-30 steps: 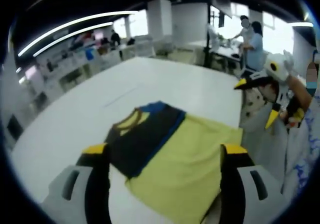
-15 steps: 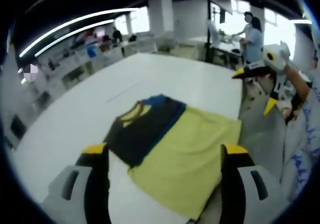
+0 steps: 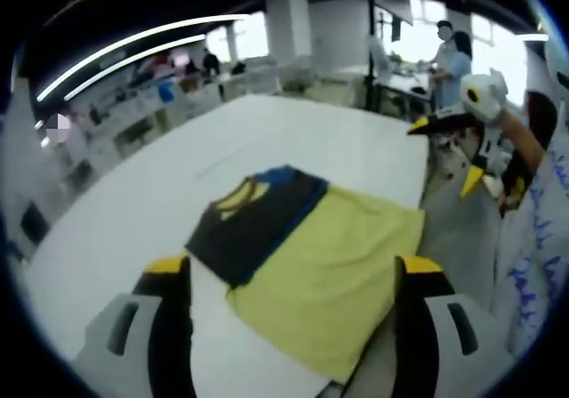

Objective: Fold the garment on the visible template until the final outline fits inside the template.

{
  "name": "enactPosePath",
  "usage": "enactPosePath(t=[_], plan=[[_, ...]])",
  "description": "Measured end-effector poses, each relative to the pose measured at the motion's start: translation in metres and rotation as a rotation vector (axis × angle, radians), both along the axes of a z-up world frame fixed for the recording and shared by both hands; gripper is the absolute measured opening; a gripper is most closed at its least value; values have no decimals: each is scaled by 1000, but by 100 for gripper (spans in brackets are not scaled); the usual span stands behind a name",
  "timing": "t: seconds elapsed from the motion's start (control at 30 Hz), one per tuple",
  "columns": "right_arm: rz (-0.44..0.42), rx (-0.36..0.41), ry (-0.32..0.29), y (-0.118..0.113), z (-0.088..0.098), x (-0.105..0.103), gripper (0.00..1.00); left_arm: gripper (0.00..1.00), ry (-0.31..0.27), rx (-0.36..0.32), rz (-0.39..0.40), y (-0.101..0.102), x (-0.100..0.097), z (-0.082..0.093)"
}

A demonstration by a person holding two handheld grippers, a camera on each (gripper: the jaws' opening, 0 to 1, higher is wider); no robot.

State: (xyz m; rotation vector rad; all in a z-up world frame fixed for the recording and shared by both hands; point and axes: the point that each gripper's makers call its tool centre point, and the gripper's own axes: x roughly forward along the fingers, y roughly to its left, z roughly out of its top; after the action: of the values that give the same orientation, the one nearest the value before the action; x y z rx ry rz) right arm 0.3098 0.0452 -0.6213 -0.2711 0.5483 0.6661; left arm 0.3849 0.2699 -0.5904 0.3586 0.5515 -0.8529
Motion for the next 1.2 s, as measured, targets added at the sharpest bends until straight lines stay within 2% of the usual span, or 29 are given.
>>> enactPosePath(t=[0.2,0.37,0.53,0.7,0.87,1.2], plan=[[1,-7,2,-1,0,0,100,91,13,32,-11,3,-8,-5],[0,-9,7,-1,-1,0,100,95,27,7,7,7,-14,-6],[8,-12,18,1,-5,-2,100,99,44,28,16,10,-20,-11],[-2,-12,21,0,-6,-2,100,100,52,3,12,8,-25,-9],[-7,-17,24,-3,-6,-3,100,100,73,23,2,9,-32,-16],[-7,-32,35,-5,-11,-3,100,99,89,16,33,21,-38,-21]])
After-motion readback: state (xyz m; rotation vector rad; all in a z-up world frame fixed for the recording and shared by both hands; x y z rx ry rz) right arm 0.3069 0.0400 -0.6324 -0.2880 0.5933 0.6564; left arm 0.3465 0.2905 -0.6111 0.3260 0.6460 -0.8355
